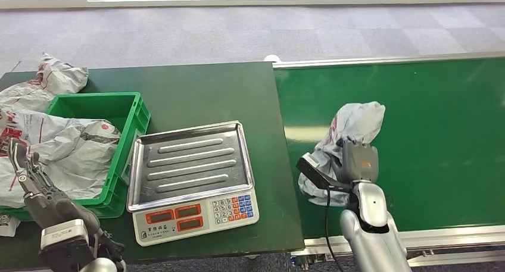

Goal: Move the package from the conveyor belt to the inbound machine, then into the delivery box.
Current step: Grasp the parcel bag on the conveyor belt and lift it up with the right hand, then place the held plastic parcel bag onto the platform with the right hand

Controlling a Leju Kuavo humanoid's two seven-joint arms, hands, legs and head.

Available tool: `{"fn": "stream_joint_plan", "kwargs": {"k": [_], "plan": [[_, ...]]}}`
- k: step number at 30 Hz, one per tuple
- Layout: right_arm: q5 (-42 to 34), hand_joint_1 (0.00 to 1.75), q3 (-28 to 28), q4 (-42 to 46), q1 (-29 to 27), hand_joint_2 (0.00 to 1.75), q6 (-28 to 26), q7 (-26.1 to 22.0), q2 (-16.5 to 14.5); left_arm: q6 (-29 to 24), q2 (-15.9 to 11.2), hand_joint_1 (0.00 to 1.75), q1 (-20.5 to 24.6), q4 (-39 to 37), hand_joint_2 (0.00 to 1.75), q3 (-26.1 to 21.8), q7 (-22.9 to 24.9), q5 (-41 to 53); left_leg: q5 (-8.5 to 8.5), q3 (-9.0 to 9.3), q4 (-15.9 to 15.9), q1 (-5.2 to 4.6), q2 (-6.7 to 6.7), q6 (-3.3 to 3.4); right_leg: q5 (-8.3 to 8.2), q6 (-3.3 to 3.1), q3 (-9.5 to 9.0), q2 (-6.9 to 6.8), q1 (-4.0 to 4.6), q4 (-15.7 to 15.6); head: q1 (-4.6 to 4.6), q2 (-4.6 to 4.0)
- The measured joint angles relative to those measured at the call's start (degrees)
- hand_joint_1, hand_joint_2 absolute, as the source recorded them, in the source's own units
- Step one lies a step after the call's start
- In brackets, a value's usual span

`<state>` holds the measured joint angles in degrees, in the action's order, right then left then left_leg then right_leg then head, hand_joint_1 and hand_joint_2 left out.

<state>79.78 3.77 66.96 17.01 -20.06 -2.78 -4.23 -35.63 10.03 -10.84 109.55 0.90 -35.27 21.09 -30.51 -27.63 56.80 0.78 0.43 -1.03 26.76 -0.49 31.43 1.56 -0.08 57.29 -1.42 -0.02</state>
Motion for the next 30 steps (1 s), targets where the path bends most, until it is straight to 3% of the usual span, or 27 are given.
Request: {"fn": "stream_joint_plan", "kwargs": {"k": [6, 12, 19, 26, 30], "plan": [[-0.4, 1.75, 12.22, 11.31, 5.81, 1.75, 2.41, 3.72, 0.0, 0.31, 0.37, 0.0, -0.34, -0.32, 0.0, 0.0, -0.48, -0.61, 0.18, -0.03, 0.01, -0.09, -0.37, -0.11, 0.0, -0.04, 0.43, -0.28, 0.04, 0.07, 0.02, 0.0], [-6.65, 1.75, 19.33, 14.16, 9.26, 1.75, 3.32, 0.81, -0.04, 0.71, 0.41, 0.0, -0.33, -0.33, 0.0, 0.0, -0.08, -0.61, 0.18, -0.63, -0.02, -0.08, -0.45, -0.12, 0.04, -0.07, 0.5, -0.42, 0.01, 0.09, 0.01, 0.0], [-18.61, 1.75, 28.09, 9.57, 13.03, 1.75, 6.9, -6.3, -3.69, 0.87, 0.47, 0.0, -0.18, -0.57, 0.0, 0.0, -1.36, -2.31, 0.24, -0.46, -0.01, -0.08, -0.47, -0.17, 0.03, -0.08, 0.59, -0.44, 0.06, 0.14, 0.02, 0.0], [-22.64, 1.75, 32.72, 5.07, 14.18, 1.75, 6.77, -8.03, -5.73, 0.44, 0.48, 0.0, -0.14, -0.71, 0.0, -0.01, -2.15, -3.58, 0.33, -0.4, 0.0, -0.08, -0.67, -0.21, 0.02, -0.1, 0.73, -0.6, 0.05, 0.19, 0.02, 0.0], [-30.32, 1.75, 34.18, 0.91, 14.26, 1.75, 7.48, -14.57, -7.44, 0.24, 0.48, 0.0, 0.77, -1.26, 0.0, 0.0, -2.88, -5.18, 0.33, -0.41, 0.0, -0.08, -0.67, -0.21, 0.02, -0.1, 0.74, -0.61, 0.02, 0.18, 0.02, 0.0]]}}
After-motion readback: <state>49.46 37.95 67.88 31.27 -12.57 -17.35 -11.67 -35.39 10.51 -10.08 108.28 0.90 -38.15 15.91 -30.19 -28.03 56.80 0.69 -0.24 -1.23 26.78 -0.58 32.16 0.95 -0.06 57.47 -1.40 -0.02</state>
